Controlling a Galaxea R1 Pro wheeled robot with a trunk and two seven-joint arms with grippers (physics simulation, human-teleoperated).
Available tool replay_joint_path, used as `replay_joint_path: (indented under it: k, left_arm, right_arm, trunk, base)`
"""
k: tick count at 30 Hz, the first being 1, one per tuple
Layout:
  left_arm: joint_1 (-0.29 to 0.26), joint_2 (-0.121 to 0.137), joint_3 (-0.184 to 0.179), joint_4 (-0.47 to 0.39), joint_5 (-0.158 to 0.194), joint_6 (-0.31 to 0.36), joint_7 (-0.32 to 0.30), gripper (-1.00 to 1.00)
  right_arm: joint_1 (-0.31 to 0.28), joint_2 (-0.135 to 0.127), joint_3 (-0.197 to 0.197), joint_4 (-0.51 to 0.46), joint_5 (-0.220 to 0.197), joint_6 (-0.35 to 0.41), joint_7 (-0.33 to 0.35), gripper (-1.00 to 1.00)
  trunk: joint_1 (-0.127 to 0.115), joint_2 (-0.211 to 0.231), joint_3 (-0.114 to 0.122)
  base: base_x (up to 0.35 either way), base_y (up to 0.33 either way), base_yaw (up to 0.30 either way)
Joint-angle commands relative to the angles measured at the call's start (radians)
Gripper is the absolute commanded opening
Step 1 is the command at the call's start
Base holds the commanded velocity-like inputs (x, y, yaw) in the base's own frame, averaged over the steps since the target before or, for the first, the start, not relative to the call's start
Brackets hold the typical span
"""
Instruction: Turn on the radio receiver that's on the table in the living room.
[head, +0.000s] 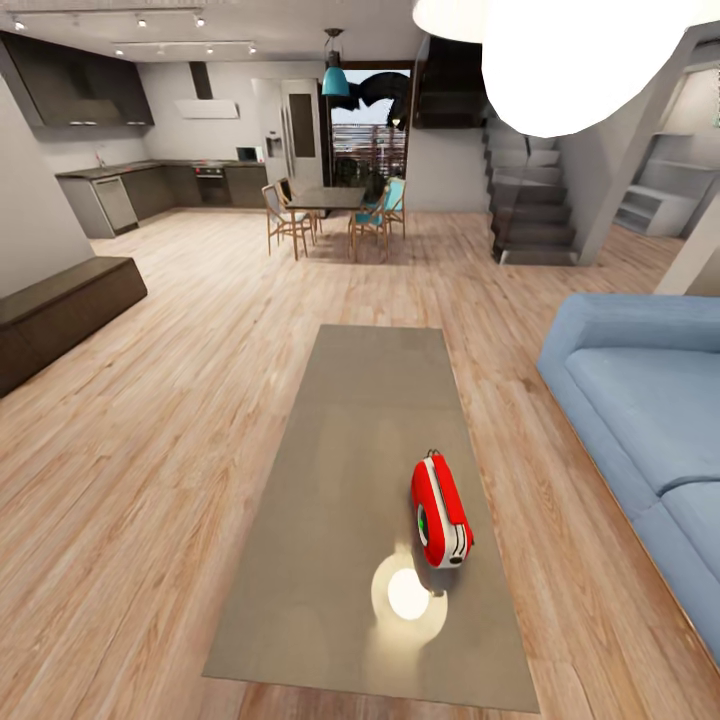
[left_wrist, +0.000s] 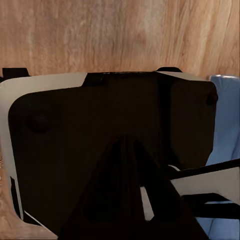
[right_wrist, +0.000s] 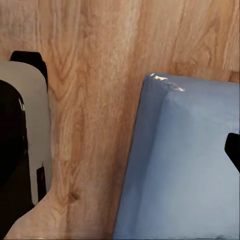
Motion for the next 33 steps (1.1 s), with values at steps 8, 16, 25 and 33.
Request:
replay_joint_path:
  k: [8, 16, 25, 33]
  left_arm:
    - [0.0, -0.045, 0.004, 0.13, -0.048, -0.085, 0.11, -1.0]
    - [0.0, -0.09, 0.002, 0.23, -0.053, -0.13, 0.212, -1.0]
    - [0.0, -0.136, 0.002, 0.292, -0.055, -0.135, 0.354, -1.0]
    - [0.0, -0.154, 0.001, 0.351, -0.053, -0.136, 0.376, -1.0]
  right_arm:
    - [0.0, 0.061, 0.001, 0.141, 0.065, -0.086, -0.003, 1.0]
    - [0.0, 0.115, 0.001, 0.229, 0.116, -0.125, -0.007, 1.0]
    - [0.0, 0.151, 0.001, 0.287, 0.132, -0.132, -0.007, 1.0]
    - [0.001, 0.17, 0.001, 0.304, 0.132, -0.131, -0.008, 1.0]
  trunk:
    - [0.0, 0.0, 0.013]
    - [0.0, 0.0, 0.026]
    - [0.0, 0.0, 0.04]
    - [0.0, 0.0, 0.053]
  base:
    - [0.0, 0.0, 0.0]
    - [0.0, 0.0, 0.0]
    - [0.0, 0.0, 0.0]
    - [0.0, 0.0, 0.0]
